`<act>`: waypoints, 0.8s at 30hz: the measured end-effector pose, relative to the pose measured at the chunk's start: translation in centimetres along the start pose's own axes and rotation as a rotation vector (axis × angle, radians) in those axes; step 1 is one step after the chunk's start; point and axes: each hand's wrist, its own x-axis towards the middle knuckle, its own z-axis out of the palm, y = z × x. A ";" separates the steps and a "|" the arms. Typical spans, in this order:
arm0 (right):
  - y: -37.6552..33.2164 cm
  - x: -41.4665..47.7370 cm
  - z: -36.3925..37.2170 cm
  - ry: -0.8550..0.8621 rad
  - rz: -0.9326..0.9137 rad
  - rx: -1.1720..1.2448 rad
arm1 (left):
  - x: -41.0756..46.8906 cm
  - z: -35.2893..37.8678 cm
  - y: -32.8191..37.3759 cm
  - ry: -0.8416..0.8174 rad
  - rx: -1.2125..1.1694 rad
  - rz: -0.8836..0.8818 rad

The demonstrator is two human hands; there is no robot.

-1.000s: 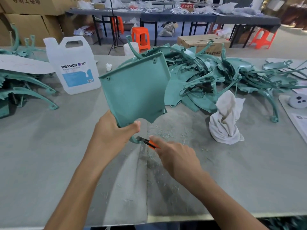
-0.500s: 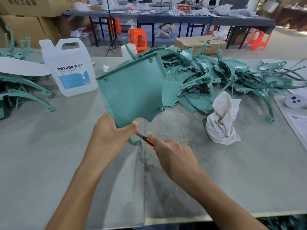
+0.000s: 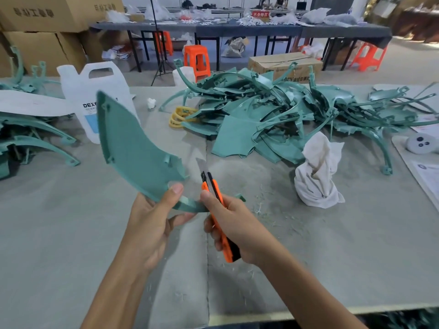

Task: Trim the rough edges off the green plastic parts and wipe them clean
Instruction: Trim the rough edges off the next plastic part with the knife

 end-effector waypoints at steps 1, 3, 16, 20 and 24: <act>0.1 0.1 0.1 0.016 -0.026 -0.025 | -0.2 -0.3 -0.2 -0.023 -0.011 0.004; 0.2 0.3 -0.3 0.048 -0.097 -0.056 | -0.5 -1.5 -0.6 -0.063 -0.027 0.032; 0.5 1.8 -4.2 0.151 -0.263 -0.541 | -5.8 -6.9 -2.8 -0.078 0.008 0.145; 1.8 1.1 -4.1 0.184 -0.276 -0.742 | -6.6 -5.3 -3.9 0.112 0.302 0.250; 3.1 -0.6 -4.0 0.114 -0.341 -1.100 | -7.3 -4.6 -4.7 0.104 0.478 0.281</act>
